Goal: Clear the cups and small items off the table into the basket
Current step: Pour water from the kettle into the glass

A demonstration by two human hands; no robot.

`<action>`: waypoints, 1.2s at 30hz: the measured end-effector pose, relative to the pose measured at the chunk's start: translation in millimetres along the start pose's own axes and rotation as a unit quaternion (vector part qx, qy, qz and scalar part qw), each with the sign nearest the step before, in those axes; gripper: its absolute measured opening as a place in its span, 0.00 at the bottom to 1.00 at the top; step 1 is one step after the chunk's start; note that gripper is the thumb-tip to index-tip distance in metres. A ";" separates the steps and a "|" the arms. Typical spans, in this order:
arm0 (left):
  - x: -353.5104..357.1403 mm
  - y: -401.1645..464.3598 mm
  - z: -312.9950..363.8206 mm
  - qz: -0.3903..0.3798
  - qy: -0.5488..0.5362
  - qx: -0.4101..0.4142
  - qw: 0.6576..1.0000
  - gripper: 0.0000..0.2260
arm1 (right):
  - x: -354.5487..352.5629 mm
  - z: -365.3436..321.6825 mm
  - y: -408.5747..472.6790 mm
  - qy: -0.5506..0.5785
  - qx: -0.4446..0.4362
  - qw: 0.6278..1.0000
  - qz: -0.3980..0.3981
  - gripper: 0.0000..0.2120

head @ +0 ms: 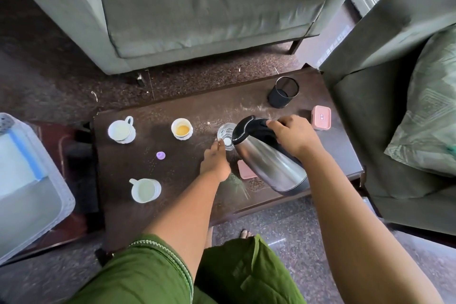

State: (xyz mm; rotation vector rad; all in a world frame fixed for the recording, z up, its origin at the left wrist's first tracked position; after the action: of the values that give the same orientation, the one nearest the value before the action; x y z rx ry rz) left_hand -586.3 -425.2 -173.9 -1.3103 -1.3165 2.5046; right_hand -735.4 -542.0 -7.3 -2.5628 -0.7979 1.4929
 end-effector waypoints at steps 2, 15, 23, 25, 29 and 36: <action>6.8 -0.7 -2.3 -0.003 0.032 -0.003 0.999 0.36 | 3.7 -1.7 -0.1 -0.012 -0.008 1.000 -0.006 0.24; 8.0 2.5 -2.6 0.034 0.067 0.054 0.996 0.37 | -6.5 -22.4 21.3 -0.066 -0.021 0.997 0.019 0.23; 12.7 6.1 -9.9 0.053 0.075 0.065 0.994 0.37 | 3.9 -24.2 27.5 -0.072 -0.015 0.997 0.016 0.24; 11.4 8.1 -12.6 0.061 0.079 0.064 0.993 0.38 | 6.2 -23.3 29.7 -0.059 -0.006 0.998 0.013 0.24; 21.5 7.1 -12.5 0.058 0.087 0.061 0.993 0.39 | 4.7 -16.1 28.1 -0.052 0.008 0.998 0.016 0.23; 22.9 11.2 -9.3 0.063 0.079 0.065 0.993 0.39 | -5.5 -4.4 29.8 -0.063 0.027 0.997 0.026 0.22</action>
State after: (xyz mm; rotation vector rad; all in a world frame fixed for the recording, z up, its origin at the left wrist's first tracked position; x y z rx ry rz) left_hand -591.0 -417.6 -199.6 -1.5695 -1.0524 2.4556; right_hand -722.0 -569.5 -9.9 -2.4899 -0.6973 1.6822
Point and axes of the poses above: each hand's wrist, its own y-axis towards the middle knuckle, its own x-axis out of the palm, z = x × y, the point moved 10 cm from there along y, towards the middle knuckle, and after that the axes turned 8 degrees about -x, right-handed, at the moved point
